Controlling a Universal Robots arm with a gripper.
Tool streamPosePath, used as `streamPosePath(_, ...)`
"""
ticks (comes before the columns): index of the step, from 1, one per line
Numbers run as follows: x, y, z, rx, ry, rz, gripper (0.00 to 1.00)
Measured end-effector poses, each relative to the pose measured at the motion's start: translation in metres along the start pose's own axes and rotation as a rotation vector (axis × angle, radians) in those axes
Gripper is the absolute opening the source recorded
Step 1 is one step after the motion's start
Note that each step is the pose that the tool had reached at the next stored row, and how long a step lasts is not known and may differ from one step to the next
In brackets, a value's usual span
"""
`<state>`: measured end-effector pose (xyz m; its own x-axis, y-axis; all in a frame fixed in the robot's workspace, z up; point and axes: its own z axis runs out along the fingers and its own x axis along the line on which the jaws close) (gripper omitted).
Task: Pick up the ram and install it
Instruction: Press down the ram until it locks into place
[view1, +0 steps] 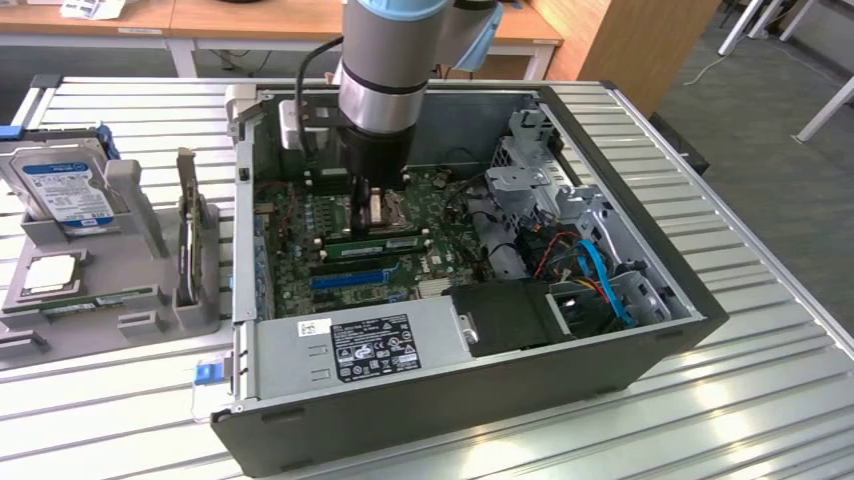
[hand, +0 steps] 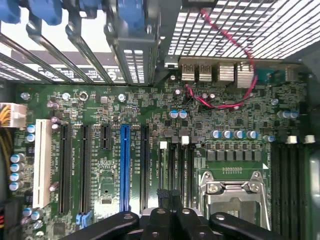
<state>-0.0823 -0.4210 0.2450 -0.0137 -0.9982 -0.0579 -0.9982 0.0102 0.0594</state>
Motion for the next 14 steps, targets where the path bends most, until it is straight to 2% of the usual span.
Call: streamPosePath(14, -0.002, 0.0025, -0.0413, 0.0, 0.0, 0.0, 0.1)
